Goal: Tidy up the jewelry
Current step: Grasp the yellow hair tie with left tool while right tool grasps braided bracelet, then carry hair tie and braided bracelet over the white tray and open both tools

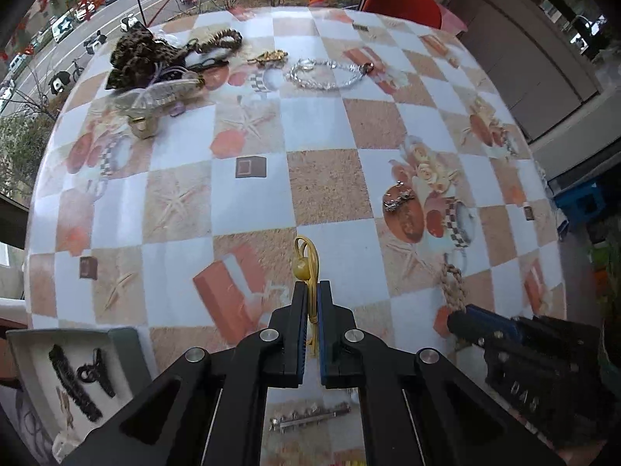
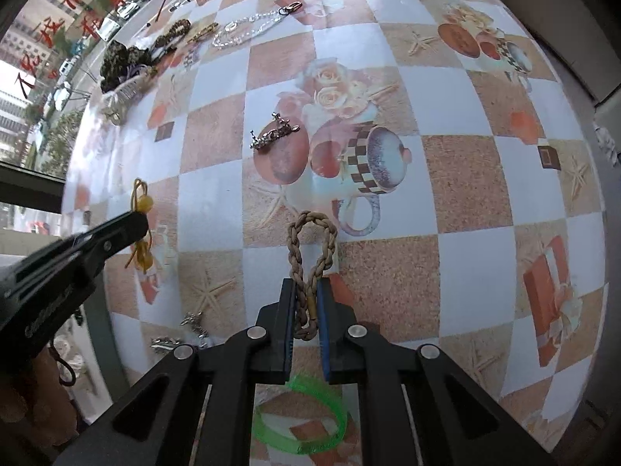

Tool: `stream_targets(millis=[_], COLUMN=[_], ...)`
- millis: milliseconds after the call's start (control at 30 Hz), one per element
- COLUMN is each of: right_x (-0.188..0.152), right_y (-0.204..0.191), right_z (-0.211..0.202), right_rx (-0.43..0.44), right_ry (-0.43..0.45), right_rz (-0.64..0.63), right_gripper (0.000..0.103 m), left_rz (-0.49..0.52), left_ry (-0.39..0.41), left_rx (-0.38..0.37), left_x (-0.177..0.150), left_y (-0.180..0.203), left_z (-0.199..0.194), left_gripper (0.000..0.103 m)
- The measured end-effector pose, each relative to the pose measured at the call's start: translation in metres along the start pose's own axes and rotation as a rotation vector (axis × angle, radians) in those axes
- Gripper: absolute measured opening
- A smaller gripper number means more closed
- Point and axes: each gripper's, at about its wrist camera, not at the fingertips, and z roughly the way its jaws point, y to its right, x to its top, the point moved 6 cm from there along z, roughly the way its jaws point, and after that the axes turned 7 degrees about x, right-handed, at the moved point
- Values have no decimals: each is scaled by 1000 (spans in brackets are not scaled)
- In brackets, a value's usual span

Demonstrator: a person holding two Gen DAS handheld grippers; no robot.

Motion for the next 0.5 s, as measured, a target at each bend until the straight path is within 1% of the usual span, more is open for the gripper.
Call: stream_targets(millis=[33, 67, 167, 500], right_x=[2, -6, -11, -18], right_y=[0, -1, 2, -24], right_z=[-3, -7, -13, -24], right_rx=[5, 9, 20, 28], right_ry=[0, 1, 3, 10], right_rz=[5, 8, 12, -4], right_gripper=[11, 11, 11, 11], left_rz=[-3, -7, -23, -65], left_ry=[5, 8, 13, 32], left_rx=[-2, -4, -8, -6], left_x=[-2, -5, -14, -48], left_y=[0, 0, -6, -22], left_z=[-4, -8, -21, -55], left_gripper=[8, 8, 8, 8])
